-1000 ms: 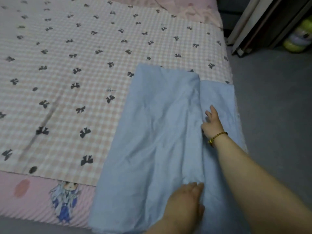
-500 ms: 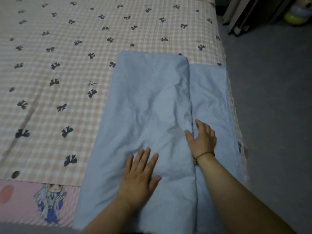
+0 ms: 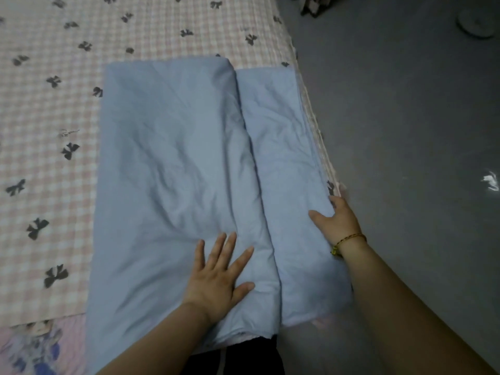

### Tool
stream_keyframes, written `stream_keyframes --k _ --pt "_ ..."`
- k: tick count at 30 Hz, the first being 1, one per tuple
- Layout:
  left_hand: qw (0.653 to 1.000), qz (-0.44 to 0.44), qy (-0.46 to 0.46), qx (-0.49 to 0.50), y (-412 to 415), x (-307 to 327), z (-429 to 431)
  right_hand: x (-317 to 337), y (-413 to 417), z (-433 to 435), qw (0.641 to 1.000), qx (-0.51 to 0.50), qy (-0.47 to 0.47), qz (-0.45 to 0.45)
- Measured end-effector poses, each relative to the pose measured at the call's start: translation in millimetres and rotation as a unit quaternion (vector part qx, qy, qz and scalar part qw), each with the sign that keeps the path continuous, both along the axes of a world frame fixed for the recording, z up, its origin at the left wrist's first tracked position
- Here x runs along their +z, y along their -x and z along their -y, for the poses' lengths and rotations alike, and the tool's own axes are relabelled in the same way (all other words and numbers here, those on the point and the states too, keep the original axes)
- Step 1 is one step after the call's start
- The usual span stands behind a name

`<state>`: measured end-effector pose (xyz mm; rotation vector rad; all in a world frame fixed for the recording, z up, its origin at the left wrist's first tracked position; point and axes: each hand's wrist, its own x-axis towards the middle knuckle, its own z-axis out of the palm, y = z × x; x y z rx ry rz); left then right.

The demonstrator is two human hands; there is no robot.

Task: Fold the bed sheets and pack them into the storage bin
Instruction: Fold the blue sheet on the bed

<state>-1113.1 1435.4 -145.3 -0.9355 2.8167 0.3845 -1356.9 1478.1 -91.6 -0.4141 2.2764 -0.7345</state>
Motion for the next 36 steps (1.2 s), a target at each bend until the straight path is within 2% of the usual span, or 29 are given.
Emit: stream_keyframes --k 5,9,12,14,20,23,26,29,30,32,33,36 --pt "1.000 0.015 -0.017 -0.009 2.8 5.1 1.3 6.1 -10.7 -12.7 1.000 -0.002 0.006 0.001" --pt "1.000 0.018 -0.019 -0.013 2.4 8.2 2.1 5.3 -16.7 -20.8 0.995 0.017 -0.037 -0.093" --pt "1.000 0.014 -0.012 -0.019 2.1 9.1 2.8 -0.8 -15.7 -23.9 0.997 -0.019 -0.066 -0.042" --pt "1.000 0.006 -0.006 -0.018 2.5 8.1 3.7 -2.2 -13.9 -23.2 0.996 -0.030 -0.071 -0.045" --pt "0.999 0.016 -0.012 -0.027 3.3 5.7 3.8 -0.7 -12.8 -26.3 0.994 -0.109 -0.012 -0.013" --pt "0.999 0.014 -0.019 -0.023 3.9 5.9 4.3 13.8 -14.8 -29.4 0.993 -0.114 0.021 -0.018" --pt "0.999 -0.002 -0.017 -0.031 1.4 8.3 4.4 36.4 -35.3 -29.8 0.992 -0.079 0.077 -0.066" --pt "0.996 -0.066 -0.052 -0.030 -8.6 21.8 17.3 56.6 -76.4 -18.5 0.984 0.024 0.142 -0.107" --pt "0.991 -0.104 -0.077 -0.019 -16.1 27.3 26.2 60.2 -95.4 -9.8 0.979 0.072 0.146 -0.122" --pt "0.976 -0.167 -0.129 0.047 -36.3 36.1 47.5 60.2 -136.3 10.8 0.951 0.166 0.121 -0.231" --pt "0.971 -0.184 -0.129 0.080 -47.2 40.8 57.7 57.1 -156.1 20.8 0.943 0.204 0.108 -0.241" --pt "0.982 -0.145 -0.055 0.106 -74.7 46.5 78.0 28.6 -187.9 37.1 0.929 0.259 0.068 -0.257"
